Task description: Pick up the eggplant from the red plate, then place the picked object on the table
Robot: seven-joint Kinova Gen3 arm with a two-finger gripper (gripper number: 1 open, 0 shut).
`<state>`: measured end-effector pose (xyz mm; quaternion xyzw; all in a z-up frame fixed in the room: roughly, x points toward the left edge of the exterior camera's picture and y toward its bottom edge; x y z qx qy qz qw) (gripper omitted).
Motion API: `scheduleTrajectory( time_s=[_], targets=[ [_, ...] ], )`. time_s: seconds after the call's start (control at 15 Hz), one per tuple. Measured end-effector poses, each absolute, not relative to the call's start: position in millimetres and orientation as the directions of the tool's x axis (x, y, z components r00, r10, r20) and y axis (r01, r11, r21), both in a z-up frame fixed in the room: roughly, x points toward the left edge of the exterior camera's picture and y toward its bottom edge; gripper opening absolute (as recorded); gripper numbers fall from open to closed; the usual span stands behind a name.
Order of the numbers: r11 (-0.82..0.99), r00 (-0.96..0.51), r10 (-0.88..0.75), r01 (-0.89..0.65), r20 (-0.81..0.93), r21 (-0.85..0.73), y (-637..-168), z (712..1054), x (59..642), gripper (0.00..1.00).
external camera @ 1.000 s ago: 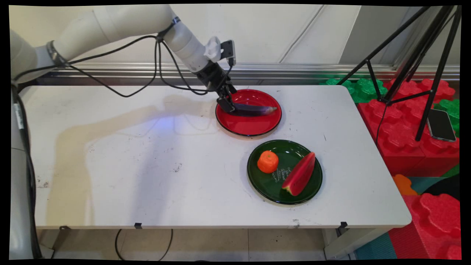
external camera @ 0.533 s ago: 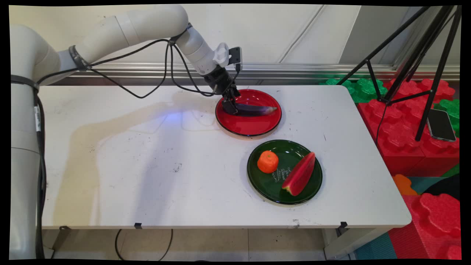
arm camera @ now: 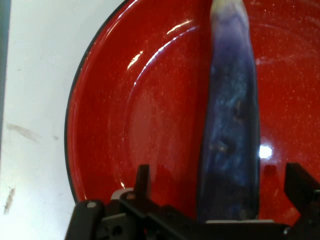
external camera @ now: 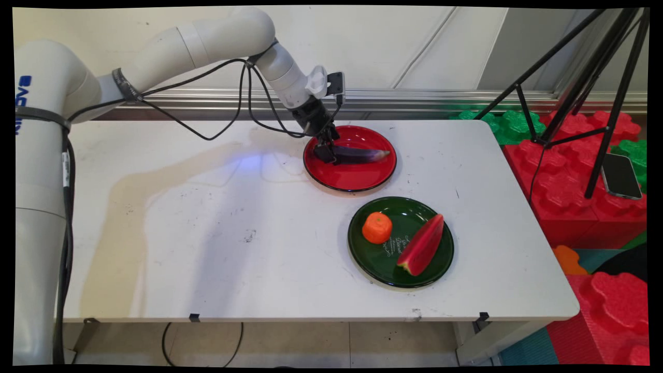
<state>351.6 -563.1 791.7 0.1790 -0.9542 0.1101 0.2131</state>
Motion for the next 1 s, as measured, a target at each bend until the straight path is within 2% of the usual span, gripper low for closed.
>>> scheduleTrajectory(
  time_s=[0.13, 0.2, 1.0],
  targets=[
    [0.912, -0.846, -0.294, -0.387, 0.445, -0.133, -566.0, 790.7, 350.4, 1.0],
    [0.913, -0.847, -0.292, -0.385, 0.443, -0.133, -567.2, 790.2, 350.2, 0.0],
    [0.921, -0.849, -0.289, -0.373, 0.442, -0.116, -571.5, 791.7, 351.4, 0.0]
  ],
)
